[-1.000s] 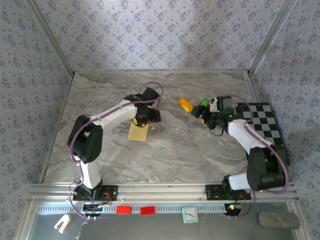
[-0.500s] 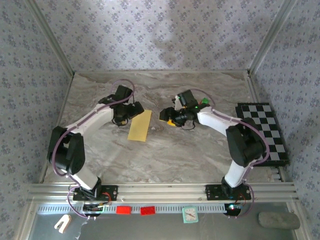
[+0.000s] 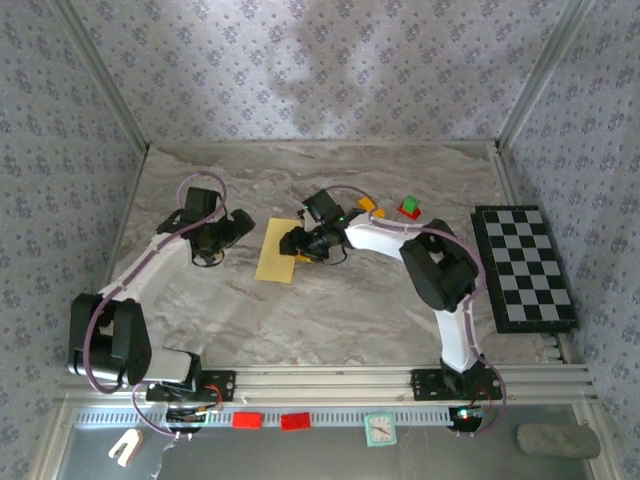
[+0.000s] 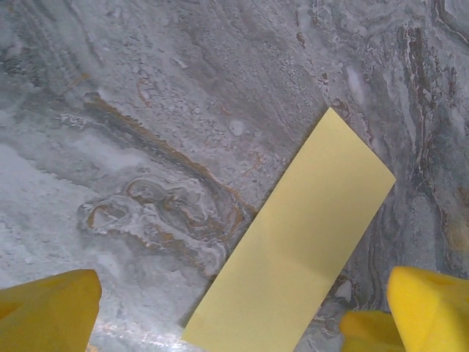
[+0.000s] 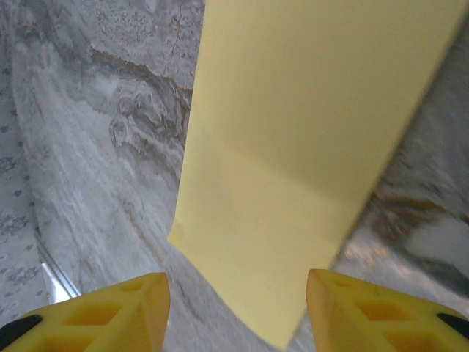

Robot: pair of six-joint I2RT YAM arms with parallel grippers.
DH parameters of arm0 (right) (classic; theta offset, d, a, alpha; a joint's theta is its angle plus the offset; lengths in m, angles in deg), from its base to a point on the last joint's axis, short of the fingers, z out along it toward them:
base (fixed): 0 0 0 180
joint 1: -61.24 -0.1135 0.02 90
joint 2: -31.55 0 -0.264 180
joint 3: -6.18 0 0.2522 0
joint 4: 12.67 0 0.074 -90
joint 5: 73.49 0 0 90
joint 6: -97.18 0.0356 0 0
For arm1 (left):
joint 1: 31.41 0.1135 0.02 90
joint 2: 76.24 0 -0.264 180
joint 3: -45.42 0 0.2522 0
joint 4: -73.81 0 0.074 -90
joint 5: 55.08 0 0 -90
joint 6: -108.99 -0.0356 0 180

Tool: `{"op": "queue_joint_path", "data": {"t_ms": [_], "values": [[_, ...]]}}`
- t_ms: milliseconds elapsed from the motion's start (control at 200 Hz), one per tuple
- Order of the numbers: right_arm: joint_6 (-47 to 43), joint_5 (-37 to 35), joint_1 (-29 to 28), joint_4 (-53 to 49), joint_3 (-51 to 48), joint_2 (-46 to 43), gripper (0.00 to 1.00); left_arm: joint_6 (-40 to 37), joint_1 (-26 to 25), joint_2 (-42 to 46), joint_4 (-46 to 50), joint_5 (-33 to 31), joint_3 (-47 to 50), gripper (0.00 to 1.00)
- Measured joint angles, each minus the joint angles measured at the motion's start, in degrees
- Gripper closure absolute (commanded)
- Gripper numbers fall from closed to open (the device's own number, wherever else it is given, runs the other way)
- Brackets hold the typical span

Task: Fold a paper plane with a square sheet of paper (pick it up from the middle)
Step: Move the paper to the center of the table.

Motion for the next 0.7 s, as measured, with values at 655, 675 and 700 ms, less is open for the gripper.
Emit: {"op": "queue_joint_path", "data": {"t_ms": [655,675,700], "values": [[-4.9,-1.6,0.4,-11.5,15.6,11.5,0.47,-2.2,5.3,-0.3,-2.6,9.1,1.1,0.0],[-5.6,-1.6,0.5,-11.8,15.5,11.5,0.47,-2.2,5.3,-0.4,-2.6,9.5,1.1,0.0],[-6.6,-1.6,0.5,-12.0,15.3,11.3,0.48,-2.3,5.3,-0.5,-2.7,10.1,1.1,0.01]]}}
